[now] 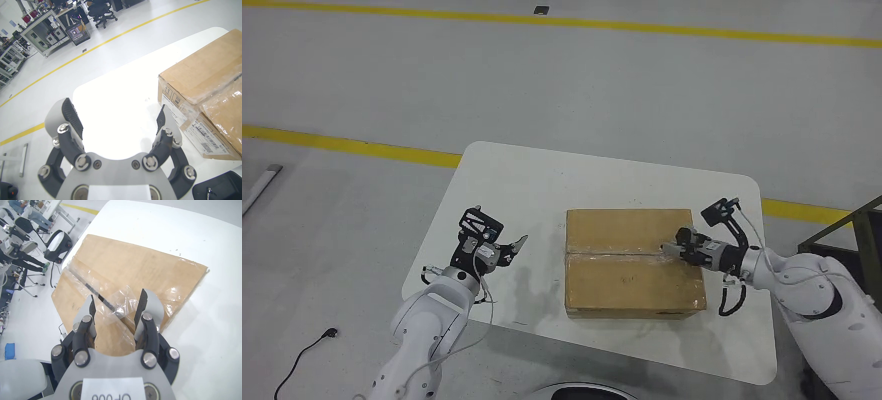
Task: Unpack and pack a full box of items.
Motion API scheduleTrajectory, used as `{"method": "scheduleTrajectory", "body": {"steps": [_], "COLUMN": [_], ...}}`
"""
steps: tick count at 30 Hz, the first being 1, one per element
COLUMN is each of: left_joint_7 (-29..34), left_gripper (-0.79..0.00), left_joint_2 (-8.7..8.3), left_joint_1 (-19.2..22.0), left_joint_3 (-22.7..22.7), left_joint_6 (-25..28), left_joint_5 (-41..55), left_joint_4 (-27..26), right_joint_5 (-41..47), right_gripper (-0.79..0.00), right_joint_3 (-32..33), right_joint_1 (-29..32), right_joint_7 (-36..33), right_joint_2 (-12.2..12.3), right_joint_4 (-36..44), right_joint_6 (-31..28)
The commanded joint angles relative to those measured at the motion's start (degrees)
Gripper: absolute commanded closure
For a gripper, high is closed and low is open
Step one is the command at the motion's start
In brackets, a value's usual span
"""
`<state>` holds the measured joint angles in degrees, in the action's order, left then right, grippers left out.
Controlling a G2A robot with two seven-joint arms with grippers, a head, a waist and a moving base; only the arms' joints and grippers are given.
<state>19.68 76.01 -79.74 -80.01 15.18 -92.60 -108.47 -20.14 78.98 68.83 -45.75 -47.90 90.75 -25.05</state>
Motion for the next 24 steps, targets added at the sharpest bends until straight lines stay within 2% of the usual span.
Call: {"method": "scheduleTrajectory", "body": {"steps": [1,3,5,7,9,15,24], "left_joint_7": [0.0,0.0,0.0,0.0,0.0,0.0,0.0], "left_gripper": [-0.785,-0.785,-0.785,-0.785,-0.785,-0.785,-0.785], "left_joint_2": [0.0,0.0,0.0,0.0,0.0,0.0,0.0], "left_joint_1": [0.0,0.0,0.0,0.0,0.0,0.0,0.0], "left_joint_3": [0.0,0.0,0.0,0.0,0.0,0.0,0.0], "left_joint_6": [0.0,0.0,0.0,0.0,0.0,0.0,0.0], "left_joint_5": [0.0,0.0,0.0,0.0,0.0,0.0,0.0], "left_joint_4": [0.0,0.0,0.0,0.0,0.0,0.0,0.0], "right_joint_5": [-1.27,-2.37,-2.76,-3.7,-4.61,-6.18,-7.9], "right_gripper": [-0.511,-0.508,-0.419,-0.246,0.0,0.0,0.0], "right_joint_3": [-0.88,-1.36,-1.77,-2.09,-2.33,-2.16,3.04], "right_joint_1": [-0.88,-1.39,-1.67,-1.91,-2.05,-1.78,1.4], "right_joint_7": [-0.35,-0.9,-1.21,-1.7,-1.91,-1.73,0.66], "right_joint_2": [-0.12,-0.16,-0.21,-0.22,-0.23,-0.18,0.54], "right_joint_4": [-0.25,-0.36,-0.28,-0.22,-0.11,0.5,2.9], "right_joint_6": [0.53,0.72,0.73,0.95,1.27,1.86,3.52]}}
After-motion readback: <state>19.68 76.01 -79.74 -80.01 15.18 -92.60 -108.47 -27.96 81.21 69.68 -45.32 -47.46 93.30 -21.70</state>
